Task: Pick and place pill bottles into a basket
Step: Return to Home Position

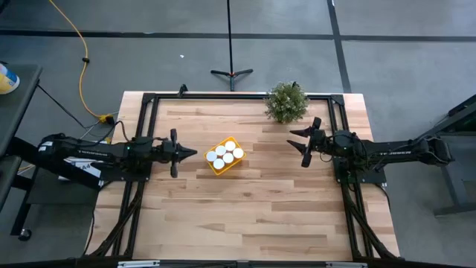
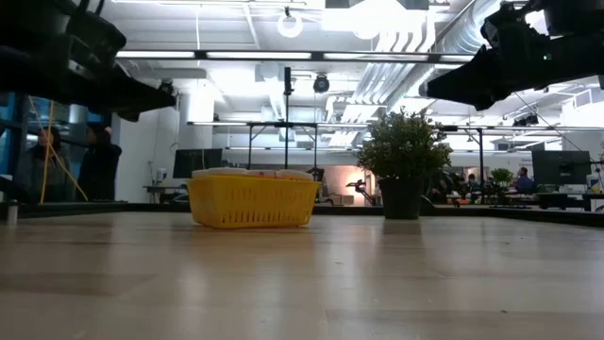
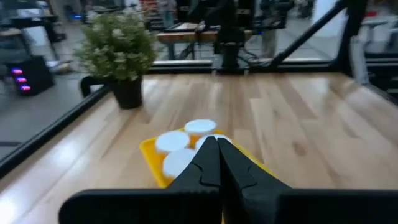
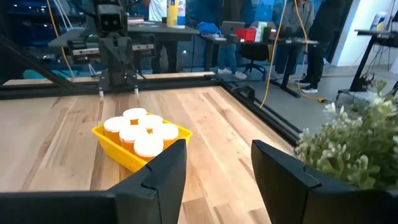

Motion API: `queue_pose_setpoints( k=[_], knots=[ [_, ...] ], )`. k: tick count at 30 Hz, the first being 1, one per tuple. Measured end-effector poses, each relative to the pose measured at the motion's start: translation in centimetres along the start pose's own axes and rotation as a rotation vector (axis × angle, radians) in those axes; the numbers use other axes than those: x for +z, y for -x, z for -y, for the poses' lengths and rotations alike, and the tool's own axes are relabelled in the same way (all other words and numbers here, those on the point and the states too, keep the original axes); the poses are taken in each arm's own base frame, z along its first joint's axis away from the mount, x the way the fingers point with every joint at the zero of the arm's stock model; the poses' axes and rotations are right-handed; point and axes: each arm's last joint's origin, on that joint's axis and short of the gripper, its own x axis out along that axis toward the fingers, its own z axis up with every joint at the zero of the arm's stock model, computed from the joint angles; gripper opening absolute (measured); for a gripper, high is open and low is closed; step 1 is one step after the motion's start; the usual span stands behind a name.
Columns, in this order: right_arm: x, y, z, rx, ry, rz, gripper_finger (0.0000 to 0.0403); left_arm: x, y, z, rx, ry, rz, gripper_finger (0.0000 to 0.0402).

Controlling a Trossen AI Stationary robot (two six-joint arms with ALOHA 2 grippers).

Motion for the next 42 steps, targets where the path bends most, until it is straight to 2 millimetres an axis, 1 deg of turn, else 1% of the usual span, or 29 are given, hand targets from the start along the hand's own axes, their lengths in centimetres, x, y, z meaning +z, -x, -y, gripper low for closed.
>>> queue_pose_setpoints(
  k=[4,8,14,18,24,29,31,33,35,38,39,40,42],
  knots=[
    [-0.3,0.0,0.0,0.001,-0.034,-0.027,0.0172,0.0,0.8,0.9,0.049,-0.024,-0.002,0.0023],
    [-0.4,0.0,0.0,0.005,-0.059,-0.039,0.0172,0.5,1.7,1.8,-0.021,-0.059,0.058,0.0023],
    [-0.3,0.0,0.0,0.004,-0.056,-0.033,0.0172,-0.1,2.9,1.9,-0.035,-0.051,0.024,0.0023],
    [-0.3,0.0,0.0,0.002,-0.037,-0.029,0.0172,0.7,3.7,1.8,-0.065,-0.063,0.101,0.0023],
    [-0.2,0.0,-0.1,0.031,-0.022,-0.021,0.0172,0.6,3.7,1.8,-0.058,-0.081,0.083,0.0030],
    [0.0,-0.4,-0.3,0.060,0.003,0.008,0.0170,0.6,3.8,1.6,-0.018,-0.121,0.087,0.0024],
    [0.0,-0.7,-0.4,0.081,-0.034,0.023,0.0160,0.6,3.8,1.7,-0.035,-0.124,0.088,0.0024],
    [0.0,-1.0,-0.5,0.086,-0.054,0.026,0.0135,0.6,3.8,1.7,-0.047,-0.125,0.089,0.0024],
    [-0.1,-1.3,-0.6,0.085,-0.051,0.021,0.0097,0.6,3.8,1.7,-0.033,-0.130,0.088,0.0029],
    [-0.3,-1.5,-0.6,0.083,-0.038,0.015,0.0025,0.6,3.8,1.6,-0.005,-0.132,0.078,0.0035],
    [-0.2,-1.4,-0.5,0.070,-0.020,0.009,0.0013,0.6,3.8,1.5,-0.004,-0.137,0.066,0.0035],
    [-0.2,-1.2,-0.4,0.030,-0.013,0.007,0.0011,0.6,3.8,1.5,-0.005,-0.136,0.054,0.0032],
    [0.0,-0.8,0.0,-0.062,-0.019,0.015,0.0017,0.5,3.9,1.5,-0.001,-0.120,0.028,0.0024]
  ],
)
